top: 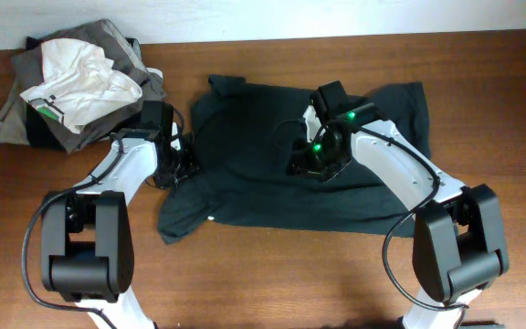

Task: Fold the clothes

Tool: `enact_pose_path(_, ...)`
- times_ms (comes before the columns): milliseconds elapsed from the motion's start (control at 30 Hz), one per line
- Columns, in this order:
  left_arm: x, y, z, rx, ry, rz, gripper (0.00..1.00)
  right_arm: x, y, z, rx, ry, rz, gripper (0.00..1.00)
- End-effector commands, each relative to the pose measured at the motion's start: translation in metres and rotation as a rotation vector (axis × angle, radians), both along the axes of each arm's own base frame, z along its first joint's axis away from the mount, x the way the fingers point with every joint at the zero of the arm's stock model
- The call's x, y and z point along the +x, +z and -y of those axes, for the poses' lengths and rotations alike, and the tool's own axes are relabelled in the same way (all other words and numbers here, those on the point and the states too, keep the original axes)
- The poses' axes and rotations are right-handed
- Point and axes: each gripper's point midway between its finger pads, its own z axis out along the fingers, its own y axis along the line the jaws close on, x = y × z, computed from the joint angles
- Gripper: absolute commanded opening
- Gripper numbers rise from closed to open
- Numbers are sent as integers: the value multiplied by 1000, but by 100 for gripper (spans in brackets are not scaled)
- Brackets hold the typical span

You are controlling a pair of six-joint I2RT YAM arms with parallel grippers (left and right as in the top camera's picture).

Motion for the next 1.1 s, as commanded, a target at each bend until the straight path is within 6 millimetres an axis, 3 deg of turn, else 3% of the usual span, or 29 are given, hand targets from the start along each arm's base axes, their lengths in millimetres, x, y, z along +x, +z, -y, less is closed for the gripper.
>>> enact_pose_path(0,5,6,4,-20,-20,3,49,4,6,5,-27,0,38,32)
enact_pose_path(200,11,29,-8,55,-22,-14,49,2,5,6,-33,0,30,33)
enact_pose_path(367,13,14,-3,34,-33,-33,49,2,5,6,-33,0,28,33)
enact_pose_path(567,16,7,13,-5,-101,-23,32,1,3,10,-57,-5,26,33)
enact_pose_path(933,20,17,3,99,-98,-26,31,1,3,10,-57,-5,26,33)
enact_pose_path(1000,19,17,3,99,-102,-29,18,1,3,10,-57,-5,25,33)
enact_pose_path(1067,19,17,4,99,-104,-28,15,1,3,10,-57,-5,25,33)
